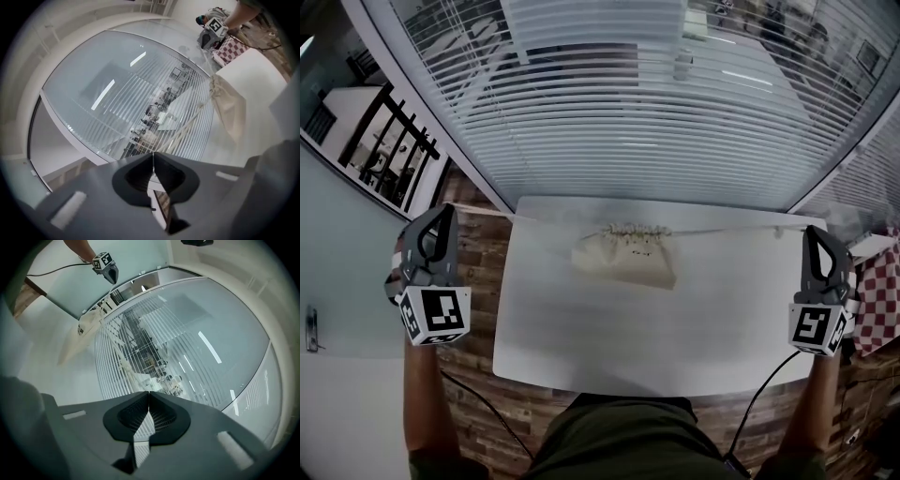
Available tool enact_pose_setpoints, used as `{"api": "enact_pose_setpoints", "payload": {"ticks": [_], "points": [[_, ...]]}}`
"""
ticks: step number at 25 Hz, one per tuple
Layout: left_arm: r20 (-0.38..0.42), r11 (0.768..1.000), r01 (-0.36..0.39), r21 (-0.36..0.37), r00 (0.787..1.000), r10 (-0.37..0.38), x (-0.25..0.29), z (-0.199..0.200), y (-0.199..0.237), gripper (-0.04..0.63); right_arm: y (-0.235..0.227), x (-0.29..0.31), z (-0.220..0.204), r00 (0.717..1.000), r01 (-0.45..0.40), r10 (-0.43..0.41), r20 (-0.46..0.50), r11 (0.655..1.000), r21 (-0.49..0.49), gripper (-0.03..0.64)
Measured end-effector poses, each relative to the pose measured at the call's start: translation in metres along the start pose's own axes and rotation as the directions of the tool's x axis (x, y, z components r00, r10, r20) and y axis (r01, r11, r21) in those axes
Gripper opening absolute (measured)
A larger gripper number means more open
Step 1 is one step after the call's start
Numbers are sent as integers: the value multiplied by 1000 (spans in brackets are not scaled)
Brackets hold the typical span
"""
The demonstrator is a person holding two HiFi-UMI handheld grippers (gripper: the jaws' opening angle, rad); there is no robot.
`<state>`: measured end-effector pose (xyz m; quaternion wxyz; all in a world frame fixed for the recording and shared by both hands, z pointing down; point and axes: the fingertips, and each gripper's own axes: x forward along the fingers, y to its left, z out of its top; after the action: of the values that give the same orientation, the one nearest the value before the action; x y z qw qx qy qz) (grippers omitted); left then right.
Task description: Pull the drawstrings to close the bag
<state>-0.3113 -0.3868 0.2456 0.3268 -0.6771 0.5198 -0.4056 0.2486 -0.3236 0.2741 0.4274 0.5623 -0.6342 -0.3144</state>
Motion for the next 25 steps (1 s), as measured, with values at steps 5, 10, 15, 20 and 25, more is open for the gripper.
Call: {"api": "enact_pose_setpoints", "payload": {"ticks": [5,10,15,20,25], "points": [[0,1000,-3,4,1000,3,-1,0,3,14,2,-1,-3,1000,-7,7,-12,1000,13,15],[-4,1000,2,7,1000,-2,-1,-2,0,14,2,0,2,1000,-5,5,-9,1000,11,15],[-8,1000,4,9,1000,-4,-1,-4,-1,14,4,1,2,1000,-13,13,-6,1000,4,15],[-10,1000,4,13,1000,-4,-2,-4,-2,14,9,1,-5,1000,-28,28,-9,1000,4,15],[-10,1000,-2,16,1000,2,-3,-2,1,14,4,0,-3,1000,-21,21,-4,1000,1,15]]}}
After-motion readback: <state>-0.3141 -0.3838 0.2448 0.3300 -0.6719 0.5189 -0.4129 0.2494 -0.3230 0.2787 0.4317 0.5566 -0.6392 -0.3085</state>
